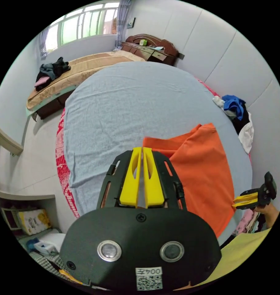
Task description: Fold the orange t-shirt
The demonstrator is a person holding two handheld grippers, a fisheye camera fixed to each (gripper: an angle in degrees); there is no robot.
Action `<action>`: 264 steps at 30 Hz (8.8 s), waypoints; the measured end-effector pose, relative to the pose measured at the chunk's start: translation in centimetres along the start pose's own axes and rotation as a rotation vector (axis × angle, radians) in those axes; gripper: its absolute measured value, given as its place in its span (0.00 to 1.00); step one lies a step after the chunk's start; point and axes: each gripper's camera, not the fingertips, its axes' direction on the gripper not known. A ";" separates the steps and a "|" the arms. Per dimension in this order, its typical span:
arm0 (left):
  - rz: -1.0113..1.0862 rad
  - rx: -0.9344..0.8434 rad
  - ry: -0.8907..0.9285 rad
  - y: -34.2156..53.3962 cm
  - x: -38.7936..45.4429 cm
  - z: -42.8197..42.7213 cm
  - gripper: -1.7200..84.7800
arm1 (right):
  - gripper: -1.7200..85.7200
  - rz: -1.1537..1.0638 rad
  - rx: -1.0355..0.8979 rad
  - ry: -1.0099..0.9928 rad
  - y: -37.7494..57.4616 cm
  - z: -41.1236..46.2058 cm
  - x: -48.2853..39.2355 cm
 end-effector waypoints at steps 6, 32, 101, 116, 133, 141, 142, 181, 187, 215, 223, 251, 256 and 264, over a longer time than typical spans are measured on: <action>-0.094 0.108 0.229 3.2 -2.4 -4.4 0.02 | 0.09 -0.017 -0.021 0.024 -1.2 0.6 -0.6; 0.233 -0.138 0.280 21.5 7.3 -5.1 0.02 | 0.15 -0.143 -0.025 0.122 -2.5 0.0 -6.4; 0.187 -0.331 0.141 31.1 16.2 1.7 0.02 | 0.11 0.091 0.746 0.207 35.2 -16.4 -25.1; 0.182 -0.340 0.157 31.6 15.7 5.1 0.02 | 0.08 0.133 0.733 0.277 34.7 -17.3 -29.8; 0.164 -0.334 0.198 32.8 13.8 8.1 0.02 | 0.02 -0.039 0.583 0.452 29.9 -15.8 -31.4; 0.163 -0.340 0.199 33.5 13.3 9.6 0.02 | 0.02 0.047 0.590 0.207 29.1 -17.4 -25.2; 0.166 -0.341 0.197 33.5 13.3 9.7 0.02 | 0.02 0.035 0.616 0.137 28.6 -18.1 -24.6; 0.246 -0.378 0.079 36.8 15.8 17.0 0.02 | 0.07 -0.144 0.147 0.041 1.8 -11.4 -10.6; 0.292 -0.418 -0.041 36.5 18.4 18.4 0.02 | 0.07 -0.145 0.106 -0.009 0.0 -10.5 -7.4; 0.199 -0.581 -0.116 33.7 19.9 23.2 0.02 | 0.03 -0.188 0.424 -0.383 2.3 -11.1 10.4; 0.245 -0.535 -0.111 34.5 19.5 22.7 0.02 | 0.08 -0.115 0.686 -0.366 -5.6 -18.5 16.1; 0.150 -0.495 0.070 35.5 14.9 20.7 0.03 | 0.07 -0.073 0.288 -0.187 0.4 -6.1 9.7; 0.144 -0.498 0.042 35.7 15.4 20.4 0.03 | 0.05 -0.137 0.206 -0.130 -2.1 -4.6 5.9; 0.148 -0.483 -0.037 36.6 17.0 19.7 0.02 | 0.01 -0.048 0.111 -0.255 -4.2 -3.7 6.8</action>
